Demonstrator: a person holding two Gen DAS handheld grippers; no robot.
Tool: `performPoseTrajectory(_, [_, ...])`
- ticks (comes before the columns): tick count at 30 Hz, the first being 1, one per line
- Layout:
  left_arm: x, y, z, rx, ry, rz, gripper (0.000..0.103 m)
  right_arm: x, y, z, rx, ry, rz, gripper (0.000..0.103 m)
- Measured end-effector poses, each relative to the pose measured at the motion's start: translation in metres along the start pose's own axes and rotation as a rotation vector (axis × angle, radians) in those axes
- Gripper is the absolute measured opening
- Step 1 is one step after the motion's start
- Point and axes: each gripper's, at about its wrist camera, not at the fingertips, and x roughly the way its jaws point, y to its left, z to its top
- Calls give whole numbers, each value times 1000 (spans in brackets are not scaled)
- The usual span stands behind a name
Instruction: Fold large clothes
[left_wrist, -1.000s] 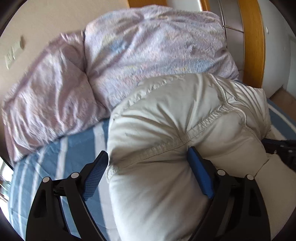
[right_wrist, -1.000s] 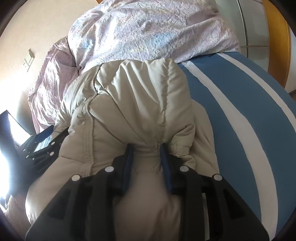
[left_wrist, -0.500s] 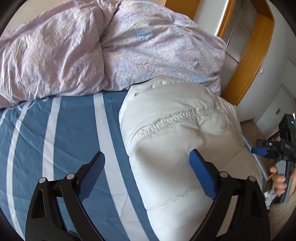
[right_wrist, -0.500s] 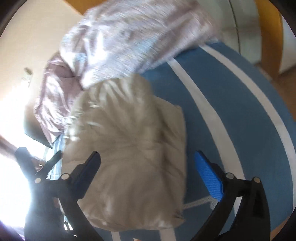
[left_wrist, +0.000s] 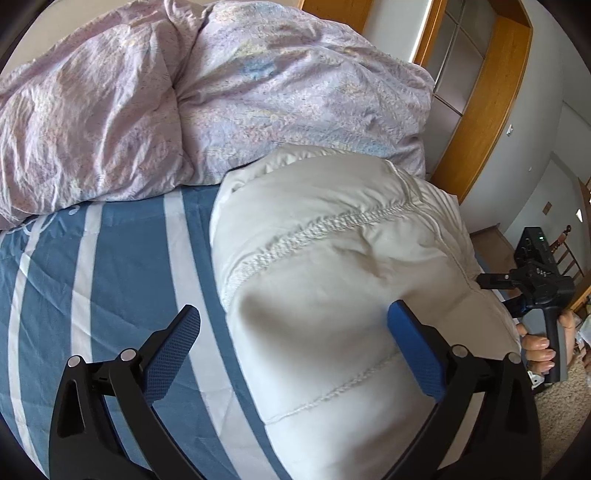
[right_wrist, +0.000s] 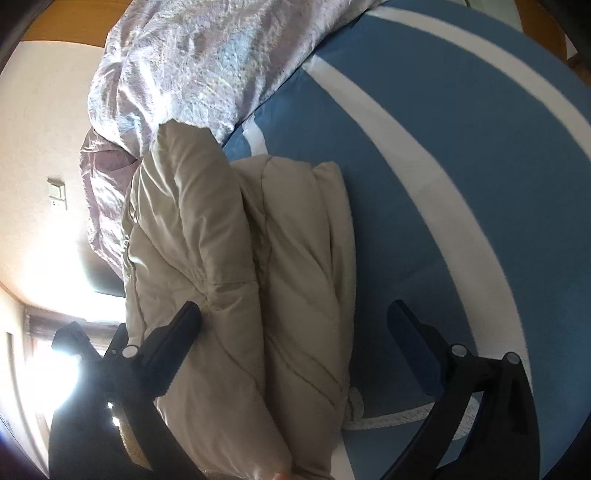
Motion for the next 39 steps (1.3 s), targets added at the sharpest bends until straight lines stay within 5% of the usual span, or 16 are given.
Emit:
performPoseTrajectory(9, [21, 12, -2, -136, 71, -172, 102, 25, 3, 7, -7, 125, 97, 101])
performPoseTrajectory(22, [26, 31, -7, -187, 75, -269, 102, 61, 32, 9, -124, 235, 179, 101])
performPoseTrajectory(31, [26, 31, -11, -228, 53, -278, 102, 73, 46, 3, -167, 207, 225, 101])
performPoseTrajectory(39, [15, 44, -11, -296, 14, -322, 77, 59, 67, -17, -261, 107, 263, 69])
